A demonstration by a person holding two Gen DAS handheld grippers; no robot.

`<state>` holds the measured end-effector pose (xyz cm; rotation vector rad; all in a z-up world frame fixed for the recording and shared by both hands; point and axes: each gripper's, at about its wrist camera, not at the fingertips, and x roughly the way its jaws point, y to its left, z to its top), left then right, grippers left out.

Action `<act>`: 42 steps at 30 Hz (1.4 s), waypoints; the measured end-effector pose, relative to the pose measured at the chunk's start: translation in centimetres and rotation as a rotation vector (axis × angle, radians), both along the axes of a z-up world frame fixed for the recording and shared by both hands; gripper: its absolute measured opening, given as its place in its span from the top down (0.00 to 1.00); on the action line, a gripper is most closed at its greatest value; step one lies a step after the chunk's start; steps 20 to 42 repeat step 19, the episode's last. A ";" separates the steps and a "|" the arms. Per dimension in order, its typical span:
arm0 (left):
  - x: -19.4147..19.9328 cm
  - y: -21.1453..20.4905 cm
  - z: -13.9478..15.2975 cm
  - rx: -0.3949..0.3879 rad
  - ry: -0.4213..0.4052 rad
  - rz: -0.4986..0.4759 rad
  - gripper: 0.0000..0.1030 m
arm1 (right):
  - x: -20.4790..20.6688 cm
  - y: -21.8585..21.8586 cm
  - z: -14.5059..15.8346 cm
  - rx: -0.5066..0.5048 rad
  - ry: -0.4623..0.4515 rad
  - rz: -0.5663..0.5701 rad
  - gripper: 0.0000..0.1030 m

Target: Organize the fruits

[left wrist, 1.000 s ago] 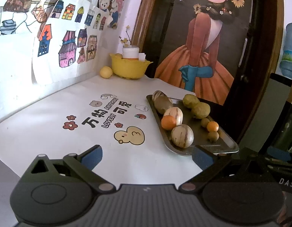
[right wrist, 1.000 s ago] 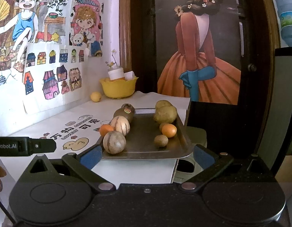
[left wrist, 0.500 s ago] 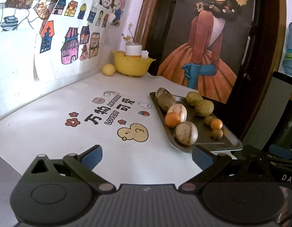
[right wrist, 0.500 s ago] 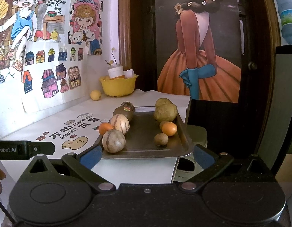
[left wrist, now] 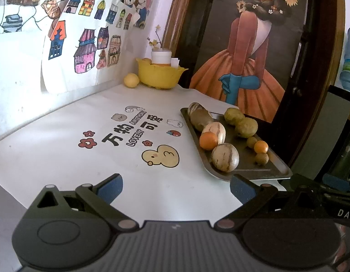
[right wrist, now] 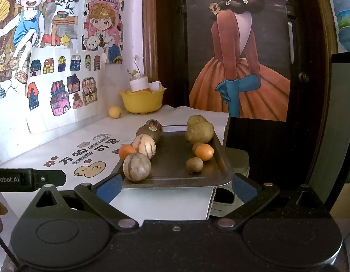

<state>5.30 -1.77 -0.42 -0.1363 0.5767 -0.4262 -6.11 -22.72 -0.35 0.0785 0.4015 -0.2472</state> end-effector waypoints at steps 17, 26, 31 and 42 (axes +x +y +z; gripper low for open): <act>1.9 0.7 -1.1 -0.029 0.055 0.042 0.01 | 1.9 -0.5 -1.3 0.041 0.043 0.007 0.01; 2.1 0.7 -1.2 -0.019 0.054 0.049 0.01 | 2.1 -0.5 -1.4 0.044 0.047 0.008 0.01; 2.1 0.7 -1.2 -0.019 0.054 0.049 0.01 | 2.1 -0.5 -1.4 0.044 0.047 0.008 0.01; 2.1 0.7 -1.2 -0.019 0.054 0.049 0.01 | 2.1 -0.5 -1.4 0.044 0.047 0.008 0.01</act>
